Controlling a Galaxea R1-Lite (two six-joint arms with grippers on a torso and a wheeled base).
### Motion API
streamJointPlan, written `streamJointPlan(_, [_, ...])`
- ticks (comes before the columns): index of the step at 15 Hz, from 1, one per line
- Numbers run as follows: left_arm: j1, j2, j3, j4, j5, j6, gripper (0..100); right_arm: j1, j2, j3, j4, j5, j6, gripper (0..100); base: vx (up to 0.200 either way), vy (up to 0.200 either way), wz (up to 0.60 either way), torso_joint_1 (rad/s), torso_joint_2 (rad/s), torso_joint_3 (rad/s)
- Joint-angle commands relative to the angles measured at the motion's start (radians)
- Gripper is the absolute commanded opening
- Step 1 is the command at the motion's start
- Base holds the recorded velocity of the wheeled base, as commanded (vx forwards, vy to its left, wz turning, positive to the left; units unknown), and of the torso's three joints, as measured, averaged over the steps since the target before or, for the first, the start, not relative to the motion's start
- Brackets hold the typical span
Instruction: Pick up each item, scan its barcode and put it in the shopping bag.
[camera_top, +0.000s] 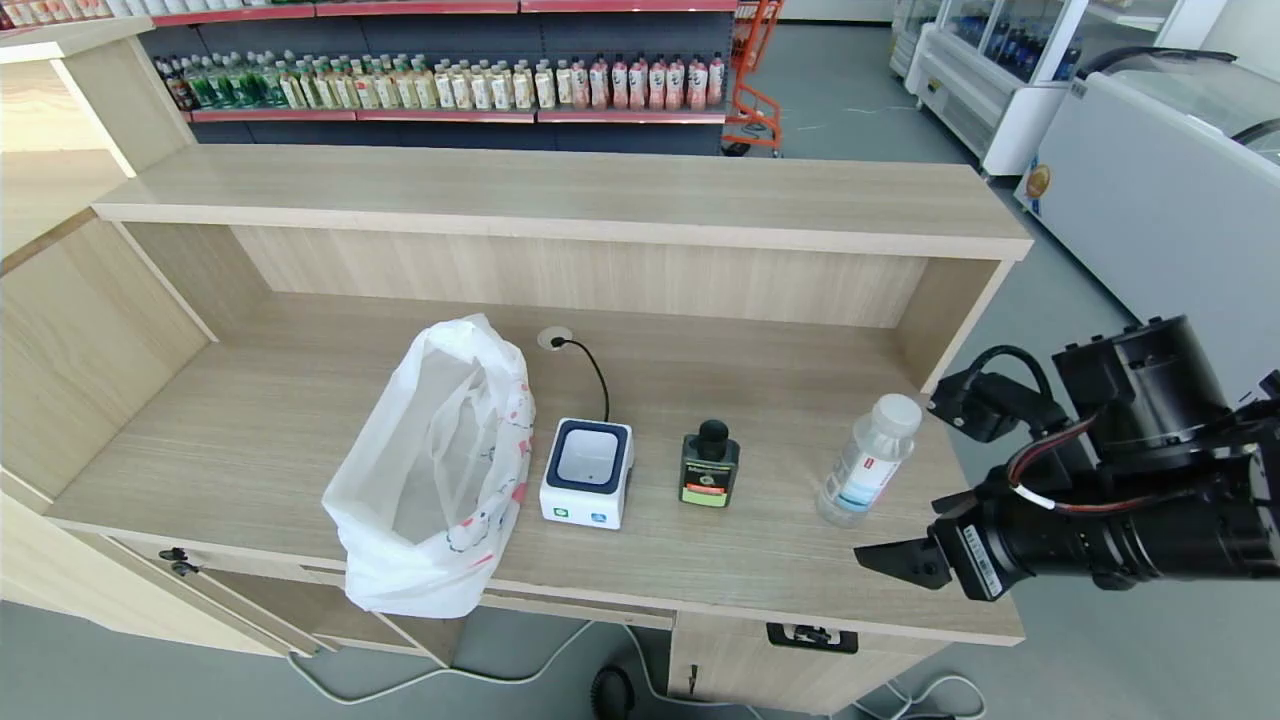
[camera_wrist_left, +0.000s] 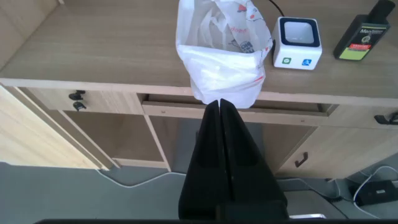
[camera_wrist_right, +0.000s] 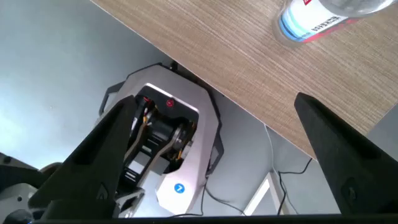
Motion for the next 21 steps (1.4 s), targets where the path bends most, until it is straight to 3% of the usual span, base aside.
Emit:
streamJointPlan(1, [0.001, 0.000, 0.000, 0.000, 0.000, 0.000, 0, 0.003, 0.096, -0.003, -0.028, 0.000, -0.019, 100, 0.000, 0.000, 0.00, 0.000, 0.00, 0.000])
streamJointPlan(6, [0.001, 0.000, 0.000, 0.000, 0.000, 0.000, 0, 0.030, 0.239, -0.006, -0.163, 0.000, -0.072, 100, 0.000, 0.000, 0.00, 0.000, 0.00, 0.000])
streamJointPlan(15, [0.001, 0.000, 0.000, 0.000, 0.000, 0.000, 0, 0.055, 0.547, -0.148, -0.511, 0.027, -0.098, 100, 0.000, 0.000, 0.00, 0.000, 0.00, 0.000])
streamJointPlan(21, [0.001, 0.000, 0.000, 0.000, -0.002, 0.000, 0, 0.065, 0.677, -0.291, -0.547, 0.095, -0.197, 100, 0.000, 0.000, 0.00, 0.000, 0.00, 0.000])
